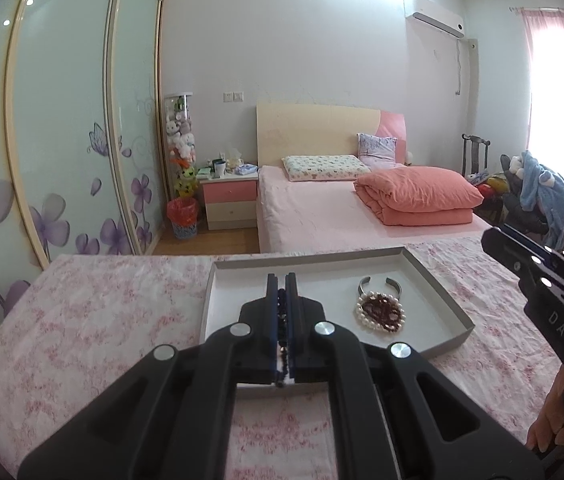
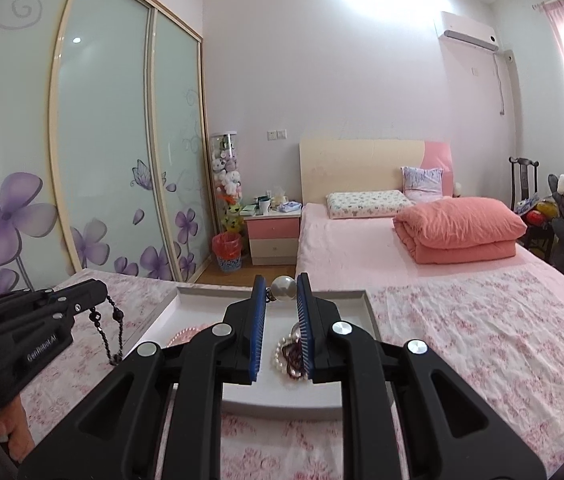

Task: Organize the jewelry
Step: 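Carry the pearl earring and black bead bracelet over the grey tray with both tools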

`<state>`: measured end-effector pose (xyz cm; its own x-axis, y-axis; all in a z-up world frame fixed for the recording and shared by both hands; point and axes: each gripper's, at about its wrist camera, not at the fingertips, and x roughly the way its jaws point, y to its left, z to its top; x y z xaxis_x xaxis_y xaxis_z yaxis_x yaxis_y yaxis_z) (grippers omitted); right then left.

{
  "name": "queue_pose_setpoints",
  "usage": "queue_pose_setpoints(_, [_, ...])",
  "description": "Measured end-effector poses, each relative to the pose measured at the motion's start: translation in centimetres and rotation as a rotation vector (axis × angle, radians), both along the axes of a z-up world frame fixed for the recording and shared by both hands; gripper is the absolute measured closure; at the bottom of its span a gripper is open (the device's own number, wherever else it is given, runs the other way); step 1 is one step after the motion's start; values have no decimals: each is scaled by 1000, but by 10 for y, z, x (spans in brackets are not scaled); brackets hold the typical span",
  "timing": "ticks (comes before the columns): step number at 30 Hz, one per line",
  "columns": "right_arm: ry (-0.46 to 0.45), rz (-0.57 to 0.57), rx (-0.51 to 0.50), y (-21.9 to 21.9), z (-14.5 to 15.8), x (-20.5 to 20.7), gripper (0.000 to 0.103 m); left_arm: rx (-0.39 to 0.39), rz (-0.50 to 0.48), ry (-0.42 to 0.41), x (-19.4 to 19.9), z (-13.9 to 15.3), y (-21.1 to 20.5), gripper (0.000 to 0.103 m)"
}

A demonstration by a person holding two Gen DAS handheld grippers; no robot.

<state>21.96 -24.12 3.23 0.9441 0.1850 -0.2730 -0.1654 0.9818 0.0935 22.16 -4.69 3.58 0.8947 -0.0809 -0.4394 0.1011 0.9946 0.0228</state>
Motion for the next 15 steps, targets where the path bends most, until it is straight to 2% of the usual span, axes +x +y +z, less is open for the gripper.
queue_pose_setpoints(5, [0, 0, -7, 2, -1, 18, 86, 3, -6, 1, 15, -3, -6, 98])
queue_pose_setpoints(15, [88, 7, 28, 5, -17, 72, 86, -22, -37, 38, 61, -14, -14, 98])
